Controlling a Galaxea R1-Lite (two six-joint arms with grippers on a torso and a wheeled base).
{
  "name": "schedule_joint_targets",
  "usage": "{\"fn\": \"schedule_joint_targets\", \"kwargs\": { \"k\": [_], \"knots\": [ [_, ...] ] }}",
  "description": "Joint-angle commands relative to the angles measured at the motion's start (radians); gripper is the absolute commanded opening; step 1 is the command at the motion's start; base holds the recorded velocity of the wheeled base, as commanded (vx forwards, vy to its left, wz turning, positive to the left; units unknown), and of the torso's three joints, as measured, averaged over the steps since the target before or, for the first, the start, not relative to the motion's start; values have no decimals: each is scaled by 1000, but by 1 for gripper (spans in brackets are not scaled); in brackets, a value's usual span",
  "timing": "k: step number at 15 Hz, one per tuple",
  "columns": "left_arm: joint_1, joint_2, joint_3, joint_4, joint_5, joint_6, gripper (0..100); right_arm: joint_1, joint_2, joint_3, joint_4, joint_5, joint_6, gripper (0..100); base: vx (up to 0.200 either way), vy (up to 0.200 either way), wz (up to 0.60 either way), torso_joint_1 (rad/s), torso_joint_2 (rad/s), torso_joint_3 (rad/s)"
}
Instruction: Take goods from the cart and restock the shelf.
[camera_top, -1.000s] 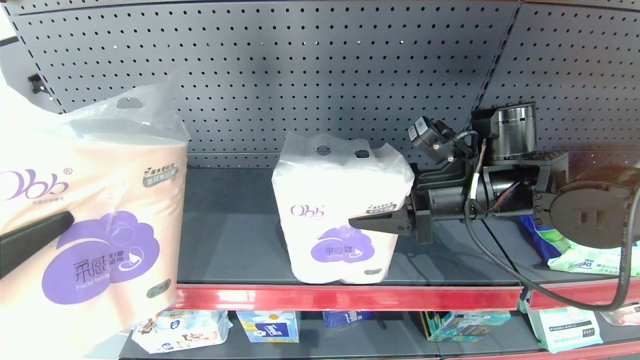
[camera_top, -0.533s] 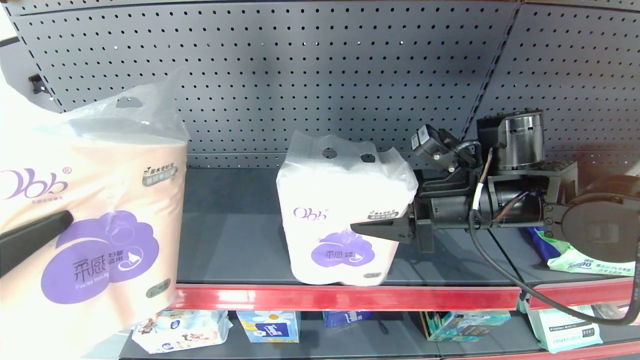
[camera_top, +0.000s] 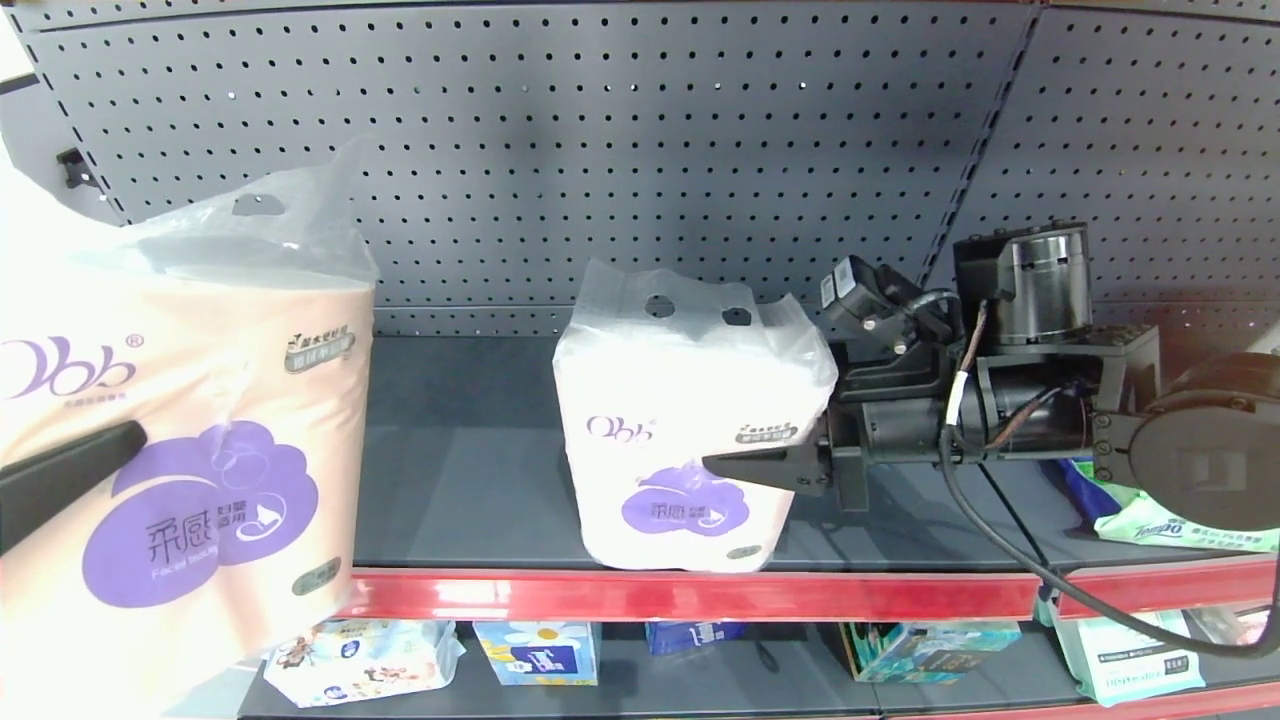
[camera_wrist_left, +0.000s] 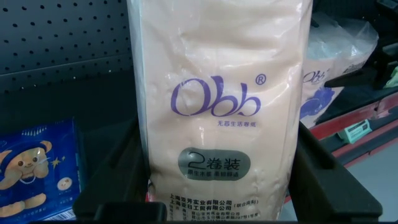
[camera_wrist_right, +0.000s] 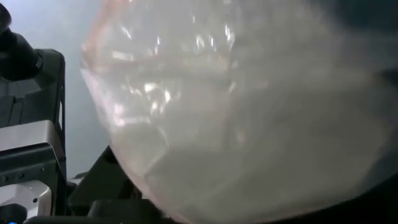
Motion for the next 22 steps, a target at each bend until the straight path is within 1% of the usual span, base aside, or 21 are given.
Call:
{"fn": "schedule_joint_targets", "kwargs": {
  "k": [1, 5, 6, 9, 11, 15, 16, 17, 18, 19, 21, 22],
  "knots": [
    [0, -1, 1, -1, 0, 0, 0, 3, 0, 4, -7, -1, -4, 100, 0, 0, 0, 0, 0, 0],
    [0, -1, 1, -1, -1, 1, 0, -5, -23, 7, -5, -4, -1, 100, 0, 0, 0, 0, 0, 0],
    [0, 1, 1, -1, 0, 4, 0, -11, -60, 21, -2, -16, 5, 100, 0, 0, 0, 0, 0, 0],
    [-3, 2, 3, -1, -1, 6, 0, -17, -161, 106, -4, -62, 57, 100, 0, 0, 0, 0, 0, 0],
    [-3, 2, 3, -1, -3, 7, 0, -22, -238, 185, -4, -84, 67, 100, 0, 0, 0, 0, 0, 0],
    [-6, 25, -2, -2, -3, 9, 0, -107, -402, 334, -4, -91, 70, 100, 0, 0, 0, 0, 0, 0],
    [-8, 45, -9, -2, -5, 14, 0, -164, -513, 420, -4, -96, 71, 100, 0, 0, 0, 0, 0, 0],
    [-9, 61, -14, -4, -5, 20, 0, -192, -569, 461, -4, -107, 76, 100, 0, 0, 0, 0, 0, 0],
    [-31, 114, -43, -4, -15, 35, 0, -252, -721, 540, 0, -156, 106, 100, 0, 0, 0, 0, 0, 0],
    [-45, 156, -68, -4, -31, 35, 0, -285, -807, 570, 0, -186, 151, 100, 0, 0, 0, 0, 0, 0],
    [-72, 226, -101, -4, -52, 35, 0, -328, -941, 613, 1, -212, 251, 100, 0, 0, 0, 0, 0, 0],
    [-89, 300, -137, -16, -70, 38, 0, -370, -1056, 658, 24, -249, 310, 100, 0, 0, 0, 0, 0, 0]
  ]
}}
